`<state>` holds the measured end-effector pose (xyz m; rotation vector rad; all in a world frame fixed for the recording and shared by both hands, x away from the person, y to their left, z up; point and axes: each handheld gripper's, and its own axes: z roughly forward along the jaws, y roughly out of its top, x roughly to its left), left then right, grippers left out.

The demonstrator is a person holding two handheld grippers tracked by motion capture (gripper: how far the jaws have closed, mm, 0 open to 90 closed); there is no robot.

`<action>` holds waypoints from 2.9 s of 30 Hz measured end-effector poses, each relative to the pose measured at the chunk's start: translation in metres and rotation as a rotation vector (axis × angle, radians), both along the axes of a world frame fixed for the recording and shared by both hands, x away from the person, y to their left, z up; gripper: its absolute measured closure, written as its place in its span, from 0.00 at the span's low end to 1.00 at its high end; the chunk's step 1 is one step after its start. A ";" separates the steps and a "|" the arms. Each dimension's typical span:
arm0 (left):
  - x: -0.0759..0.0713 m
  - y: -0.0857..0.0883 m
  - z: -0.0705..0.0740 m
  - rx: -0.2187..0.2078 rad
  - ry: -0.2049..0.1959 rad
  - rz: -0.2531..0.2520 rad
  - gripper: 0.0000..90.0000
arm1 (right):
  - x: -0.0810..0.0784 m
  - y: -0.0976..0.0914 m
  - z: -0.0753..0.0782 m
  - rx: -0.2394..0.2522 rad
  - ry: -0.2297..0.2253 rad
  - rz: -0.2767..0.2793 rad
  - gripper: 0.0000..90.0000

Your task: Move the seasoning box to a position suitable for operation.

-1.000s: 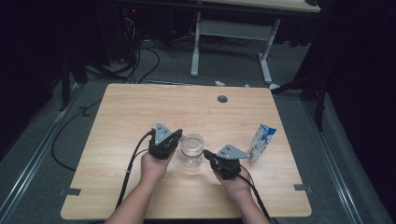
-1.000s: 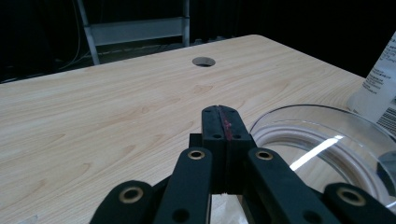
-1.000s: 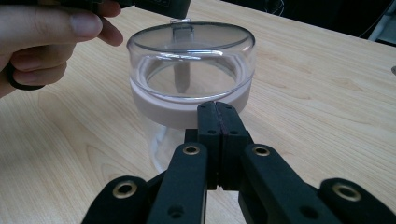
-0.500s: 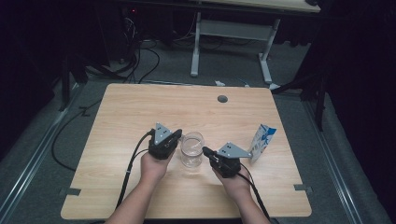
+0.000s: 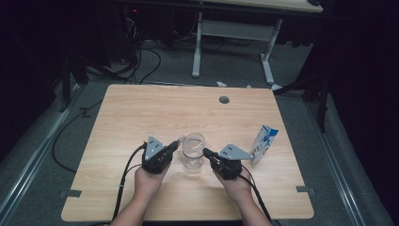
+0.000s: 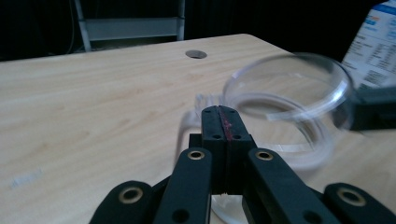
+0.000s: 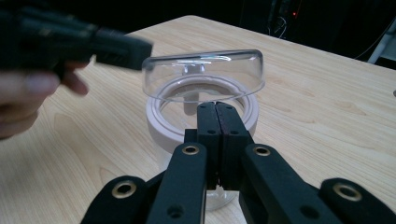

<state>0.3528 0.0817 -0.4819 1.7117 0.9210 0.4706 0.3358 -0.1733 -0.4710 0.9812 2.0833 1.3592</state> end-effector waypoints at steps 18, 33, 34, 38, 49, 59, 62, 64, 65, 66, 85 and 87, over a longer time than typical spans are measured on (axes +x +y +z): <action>-0.016 -0.021 -0.008 -0.023 0.015 -0.081 1.00 | 0.000 0.001 0.005 0.007 -0.015 0.008 0.99; -0.016 -0.024 -0.001 -0.073 -0.001 -0.075 1.00 | 0.006 0.004 -0.005 0.004 -0.002 0.006 0.99; -0.016 -0.024 -0.001 -0.074 -0.003 -0.074 1.00 | 0.005 0.005 -0.005 0.005 -0.007 0.008 1.00; -0.014 -0.020 0.002 -0.095 -0.005 -0.057 1.00 | 0.005 0.004 -0.006 -0.001 -0.018 0.012 1.00; -0.005 -0.012 0.004 -0.127 -0.005 0.002 1.00 | 0.005 0.005 -0.006 -0.010 -0.017 0.014 1.00; 0.004 -0.003 0.006 -0.125 0.004 0.050 1.00 | 0.004 0.004 -0.007 -0.008 -0.021 0.014 1.00; 0.004 -0.003 0.006 -0.115 0.002 0.051 1.00 | 0.004 0.004 -0.007 -0.009 -0.022 0.015 1.00; 0.003 -0.003 0.005 -0.117 0.004 0.045 1.00 | 0.004 0.004 -0.007 -0.007 -0.020 0.014 1.00; 0.002 -0.003 0.005 -0.114 0.003 0.042 1.00 | 0.004 0.005 -0.007 -0.008 -0.021 0.013 1.00; 0.001 -0.003 0.005 -0.109 0.001 0.039 1.00 | 0.004 0.005 -0.007 -0.010 -0.024 0.014 1.00; -0.034 0.060 -0.037 0.206 0.061 0.056 0.79 | -0.015 -0.027 -0.022 -0.052 0.037 -0.057 0.81; -0.036 0.063 -0.039 0.228 0.054 0.064 0.76 | -0.017 -0.034 -0.025 -0.054 0.042 -0.083 0.80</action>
